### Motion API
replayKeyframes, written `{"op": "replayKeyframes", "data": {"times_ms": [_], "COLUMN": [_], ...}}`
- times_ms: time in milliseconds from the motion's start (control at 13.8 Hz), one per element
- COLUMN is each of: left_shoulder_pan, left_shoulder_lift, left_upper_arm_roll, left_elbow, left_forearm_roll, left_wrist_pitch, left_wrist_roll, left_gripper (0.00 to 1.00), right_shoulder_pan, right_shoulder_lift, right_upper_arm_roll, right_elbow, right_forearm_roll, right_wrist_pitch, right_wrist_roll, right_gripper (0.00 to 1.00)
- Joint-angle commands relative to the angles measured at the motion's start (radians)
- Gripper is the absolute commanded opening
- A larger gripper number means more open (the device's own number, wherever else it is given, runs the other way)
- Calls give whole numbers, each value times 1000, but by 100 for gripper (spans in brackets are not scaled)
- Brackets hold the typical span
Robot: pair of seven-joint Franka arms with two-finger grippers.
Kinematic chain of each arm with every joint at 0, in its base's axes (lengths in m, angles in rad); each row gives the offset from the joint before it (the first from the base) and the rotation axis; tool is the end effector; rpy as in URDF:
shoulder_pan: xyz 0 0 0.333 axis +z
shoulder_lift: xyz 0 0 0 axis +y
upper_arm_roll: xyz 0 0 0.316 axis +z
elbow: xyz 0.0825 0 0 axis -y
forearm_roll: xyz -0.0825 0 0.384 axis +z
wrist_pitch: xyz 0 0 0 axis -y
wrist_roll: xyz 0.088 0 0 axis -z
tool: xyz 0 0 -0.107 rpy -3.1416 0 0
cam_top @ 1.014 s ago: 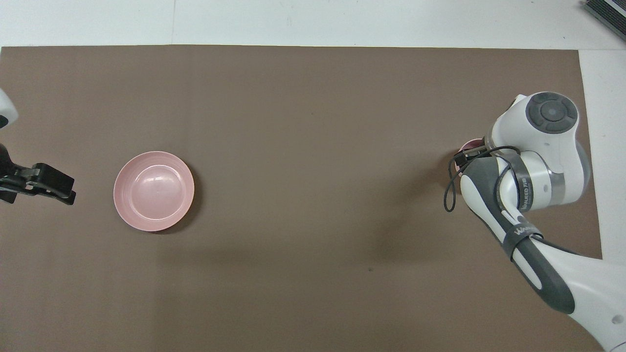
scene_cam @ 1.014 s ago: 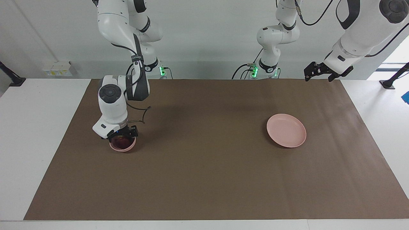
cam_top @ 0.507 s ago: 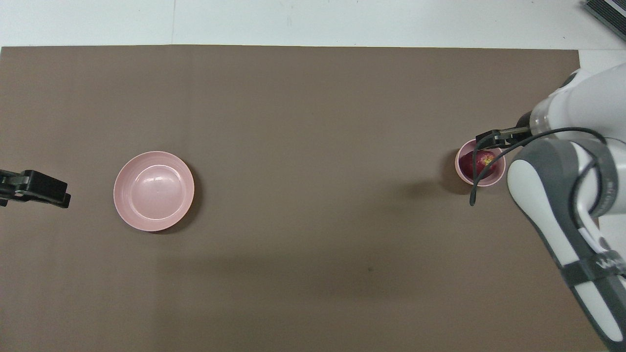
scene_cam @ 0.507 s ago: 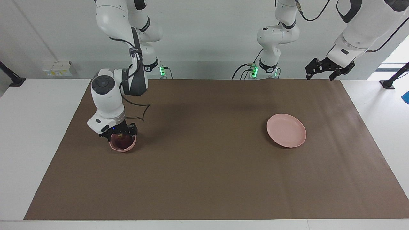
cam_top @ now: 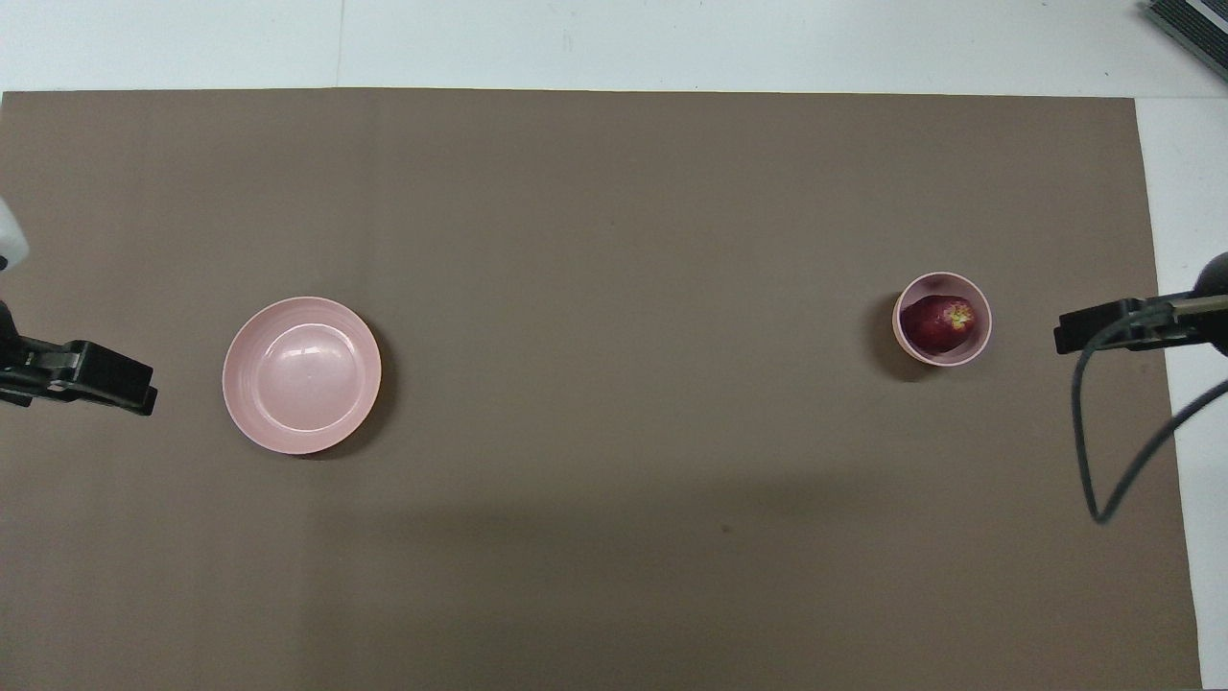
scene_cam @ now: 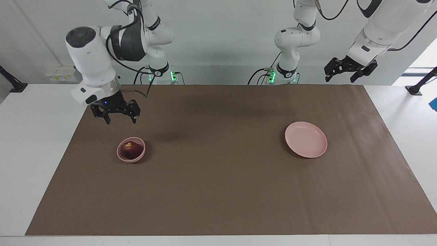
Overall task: Move apple from plate to bowl
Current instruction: 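Open the right gripper and withdraw it from the bowl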
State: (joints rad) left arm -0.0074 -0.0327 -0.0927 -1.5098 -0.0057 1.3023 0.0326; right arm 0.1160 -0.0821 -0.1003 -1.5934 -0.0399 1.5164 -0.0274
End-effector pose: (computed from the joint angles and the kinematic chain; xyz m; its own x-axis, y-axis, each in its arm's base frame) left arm 0.5121 -0.0531 0.6488 0.9759 -0.1317 -0.1739 -0.1323 -0.9912 0.0083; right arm 0.5234 0.0013 0.6532 0.9991 0.0412 0.0038 0.0411 -0.9987 0.0317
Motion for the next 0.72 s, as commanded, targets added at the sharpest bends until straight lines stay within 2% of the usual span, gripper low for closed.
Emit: {"op": "replayKeyframes", "data": {"times_ms": [0,217,652], "left_shoulder_pan": [-120,-108,-106], "left_shoulder_lift": [19,20,2], "left_upper_arm_roll": [143,140,146], "left_elbow": [53,83,40], "left_forearm_roll": [-11,-13,-36], "left_wrist_pitch": [-35,-40,88], "left_wrist_roll": [9,6,-8], "left_gripper": [100,100,100], "right_shoulder_pan": [-7,-6,-10], "right_shoulder_lift": [-56,-64,-59], "right_upper_arm_roll": [5,4,-1], "right_elbow": [27,7,-11], "right_forearm_roll": [28,26,25], "right_wrist_pitch": [-70,-59,-44], "right_wrist_roll": [21,6,-34], "right_gripper": [100,100,100]}}
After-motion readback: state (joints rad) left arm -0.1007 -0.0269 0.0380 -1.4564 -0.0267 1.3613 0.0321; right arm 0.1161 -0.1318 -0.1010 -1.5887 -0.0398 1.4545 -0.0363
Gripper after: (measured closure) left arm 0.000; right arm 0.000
